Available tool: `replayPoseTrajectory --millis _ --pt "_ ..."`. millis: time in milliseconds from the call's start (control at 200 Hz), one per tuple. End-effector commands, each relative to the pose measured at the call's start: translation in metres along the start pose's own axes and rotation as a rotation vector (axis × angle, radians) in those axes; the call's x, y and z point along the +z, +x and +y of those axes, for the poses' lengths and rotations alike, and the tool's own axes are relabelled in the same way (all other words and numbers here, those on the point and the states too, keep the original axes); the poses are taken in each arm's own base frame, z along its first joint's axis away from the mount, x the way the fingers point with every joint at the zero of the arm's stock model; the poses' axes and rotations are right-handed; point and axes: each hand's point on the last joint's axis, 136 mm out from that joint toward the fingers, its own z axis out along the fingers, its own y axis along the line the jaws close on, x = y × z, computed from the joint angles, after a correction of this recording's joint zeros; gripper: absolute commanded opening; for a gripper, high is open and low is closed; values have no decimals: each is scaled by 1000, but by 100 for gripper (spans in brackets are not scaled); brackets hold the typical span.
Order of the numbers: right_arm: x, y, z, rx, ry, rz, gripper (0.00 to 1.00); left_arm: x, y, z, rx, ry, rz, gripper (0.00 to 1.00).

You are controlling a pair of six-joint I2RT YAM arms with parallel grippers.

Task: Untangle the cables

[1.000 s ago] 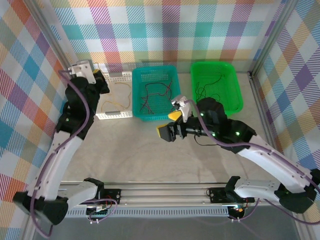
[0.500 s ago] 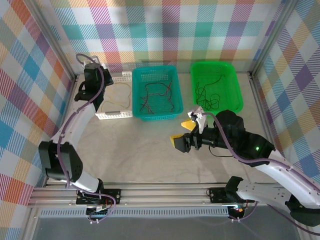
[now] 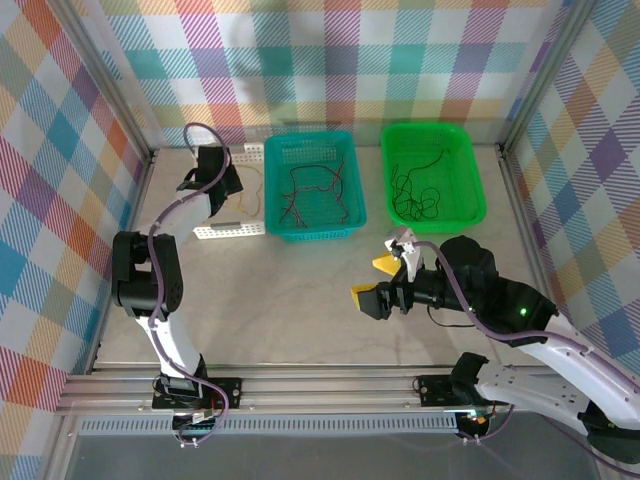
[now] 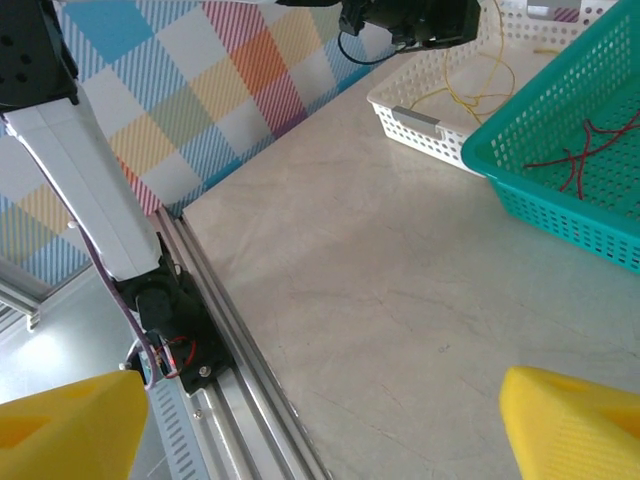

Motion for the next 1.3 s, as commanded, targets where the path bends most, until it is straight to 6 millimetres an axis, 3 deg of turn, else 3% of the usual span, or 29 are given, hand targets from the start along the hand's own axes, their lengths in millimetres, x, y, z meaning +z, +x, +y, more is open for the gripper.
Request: replayPoseTrajectory --millis 0,130,350,605,945,970,1295 --pt "4 8 -11 24 54 18 92 -2 -10 -8 -53 37 4 1" --pt "4 10 -18 44 88 13 93 6 5 -11 -48 57 60 12" --pt "-5 14 -21 68 105 4 95 15 19 -12 -52 67 104 21" --pt "-13 18 -26 85 135 -6 97 8 10 -20 -75 95 101 40" --pt "-18 19 -28 102 147 -14 98 -14 -20 -34 -79 139 47 60" --pt "-19 19 -28 104 149 -15 98 -15 -16 -32 -75 129 69 61" --pt "-24 20 -28 117 150 -21 100 -30 -29 -37 -67 147 51 69"
